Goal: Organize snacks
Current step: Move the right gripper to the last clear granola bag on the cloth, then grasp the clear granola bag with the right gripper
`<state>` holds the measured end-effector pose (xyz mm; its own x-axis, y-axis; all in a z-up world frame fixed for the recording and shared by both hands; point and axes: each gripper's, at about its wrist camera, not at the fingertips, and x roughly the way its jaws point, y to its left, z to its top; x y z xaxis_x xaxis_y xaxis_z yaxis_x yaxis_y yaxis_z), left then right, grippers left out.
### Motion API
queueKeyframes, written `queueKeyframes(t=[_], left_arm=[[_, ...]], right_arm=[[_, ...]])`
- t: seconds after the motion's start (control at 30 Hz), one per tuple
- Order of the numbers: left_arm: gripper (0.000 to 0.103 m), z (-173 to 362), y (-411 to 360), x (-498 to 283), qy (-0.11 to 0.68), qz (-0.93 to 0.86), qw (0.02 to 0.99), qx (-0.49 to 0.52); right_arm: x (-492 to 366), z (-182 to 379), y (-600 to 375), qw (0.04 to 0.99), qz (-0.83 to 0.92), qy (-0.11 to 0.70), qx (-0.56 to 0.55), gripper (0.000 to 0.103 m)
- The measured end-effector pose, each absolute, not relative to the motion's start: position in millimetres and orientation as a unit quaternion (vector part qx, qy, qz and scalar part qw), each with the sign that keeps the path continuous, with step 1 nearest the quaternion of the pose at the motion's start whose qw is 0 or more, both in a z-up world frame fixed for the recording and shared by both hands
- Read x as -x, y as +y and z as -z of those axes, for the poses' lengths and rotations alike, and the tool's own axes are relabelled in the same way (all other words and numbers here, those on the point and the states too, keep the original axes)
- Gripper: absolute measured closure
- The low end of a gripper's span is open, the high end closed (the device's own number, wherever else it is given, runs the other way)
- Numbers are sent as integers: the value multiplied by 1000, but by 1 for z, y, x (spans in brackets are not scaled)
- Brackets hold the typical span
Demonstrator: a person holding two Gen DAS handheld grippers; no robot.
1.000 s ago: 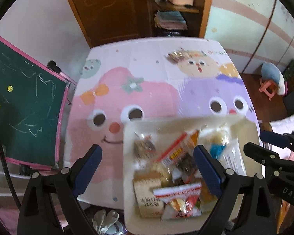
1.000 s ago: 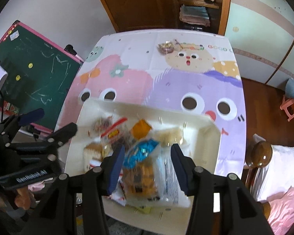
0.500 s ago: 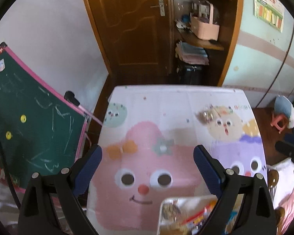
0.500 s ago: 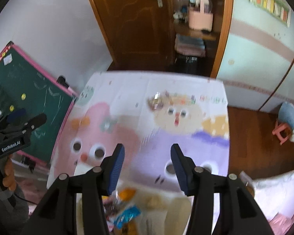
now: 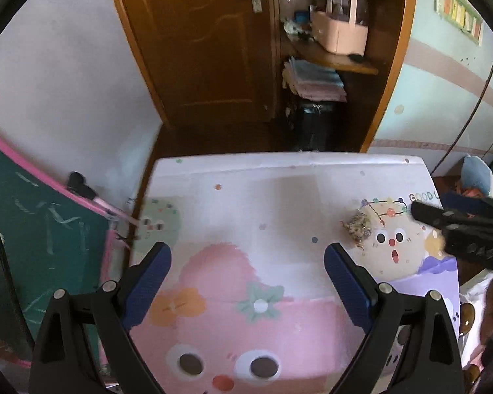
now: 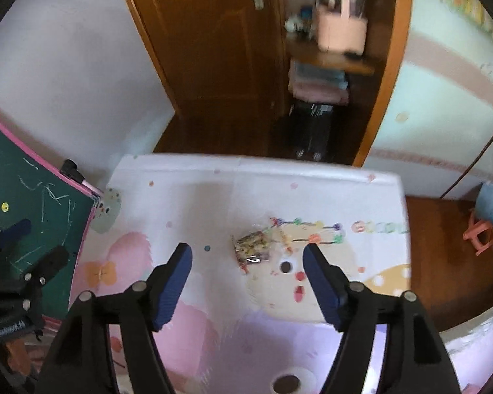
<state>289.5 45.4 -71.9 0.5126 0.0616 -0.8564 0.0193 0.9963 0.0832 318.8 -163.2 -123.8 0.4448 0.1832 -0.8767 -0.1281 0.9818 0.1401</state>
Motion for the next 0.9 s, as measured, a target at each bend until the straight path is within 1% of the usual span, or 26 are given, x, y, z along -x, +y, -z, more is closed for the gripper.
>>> queueKeyframes(t=[0.1,0.27,0.47,0.63,0.73,0.77,0.8,0.83,0.9], left_arm=[[9,101,46,-309,509,-17,860,-30],[9,147,57,-332,544,-33,838,2],[9,179,67,-337,566,-34,823,21],[9,188,67,-335,575,-32,817,21],[9,189,66,-335,576,-31,817,22],[9,190,66,-335,576,-30,817,24],[9,190,66,-335,577,-29,816,25],[9,190,66,-335,577,-28,816,25],[9,190,63,-335,578,-25,815,25]], right_arm=[[-341,166,-154,837,-81,540,-17,32],[-356,213,-148,825,-66,561,-17,32],[-360,242,-132,818,-69,572,5,32],[-364,257,-127,815,-61,576,25,32],[-363,259,-123,819,-55,570,44,36],[-363,259,-122,820,-51,568,52,40],[-364,260,-121,821,-47,565,62,46],[-363,260,-118,823,-42,562,75,49],[-362,260,-117,822,-40,561,85,52]])
